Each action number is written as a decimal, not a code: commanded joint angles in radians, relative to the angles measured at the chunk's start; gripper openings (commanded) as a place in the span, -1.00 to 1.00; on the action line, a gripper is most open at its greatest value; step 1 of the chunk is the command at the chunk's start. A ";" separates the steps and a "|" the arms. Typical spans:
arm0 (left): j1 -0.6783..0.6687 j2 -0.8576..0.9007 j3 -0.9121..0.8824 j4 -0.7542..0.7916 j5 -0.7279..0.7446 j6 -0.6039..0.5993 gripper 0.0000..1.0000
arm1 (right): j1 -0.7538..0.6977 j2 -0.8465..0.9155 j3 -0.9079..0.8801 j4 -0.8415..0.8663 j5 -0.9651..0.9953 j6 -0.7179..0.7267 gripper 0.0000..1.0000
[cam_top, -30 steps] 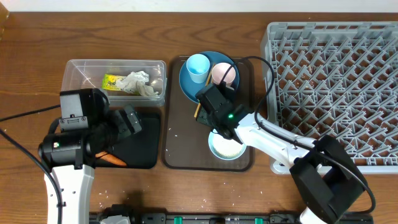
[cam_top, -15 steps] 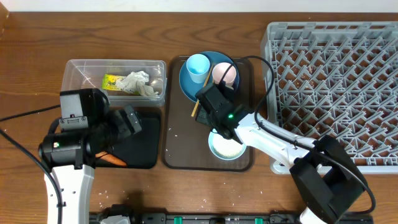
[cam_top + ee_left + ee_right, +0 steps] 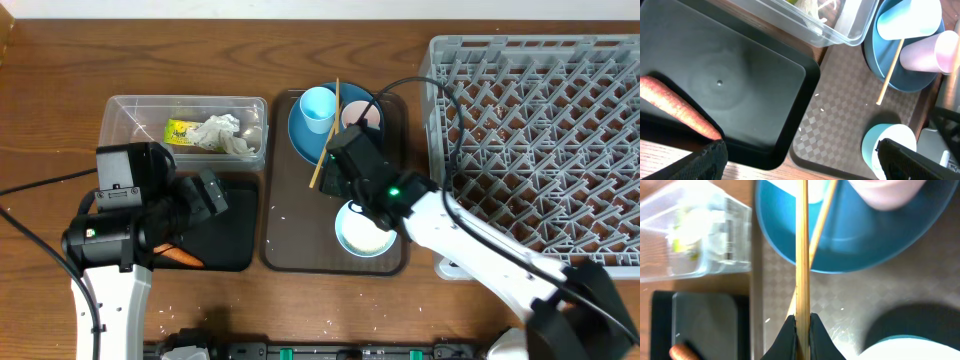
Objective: Sort waste into correct bins and load items into the dishwasher rack
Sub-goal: 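Lift one chopstick and carry it right into the dish rack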
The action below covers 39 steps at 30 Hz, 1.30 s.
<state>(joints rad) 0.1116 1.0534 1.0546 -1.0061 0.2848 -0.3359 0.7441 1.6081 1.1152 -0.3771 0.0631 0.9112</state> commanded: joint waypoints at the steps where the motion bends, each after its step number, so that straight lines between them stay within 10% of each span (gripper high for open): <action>1: 0.005 -0.008 0.018 -0.001 -0.006 0.006 0.95 | 0.002 -0.087 -0.006 -0.023 0.008 -0.144 -0.98; 17: 0.005 -0.008 0.018 -0.001 -0.006 0.006 0.96 | -0.264 -0.424 -0.006 -0.473 0.147 -0.743 -0.98; 39: 0.005 -0.008 0.018 -0.001 -0.006 0.006 0.95 | -0.548 -0.116 -0.006 -0.443 0.052 -0.969 -0.98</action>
<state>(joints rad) 0.1116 1.0534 1.0546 -1.0065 0.2848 -0.3359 0.2031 1.4578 1.1149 -0.8253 0.1364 -0.0269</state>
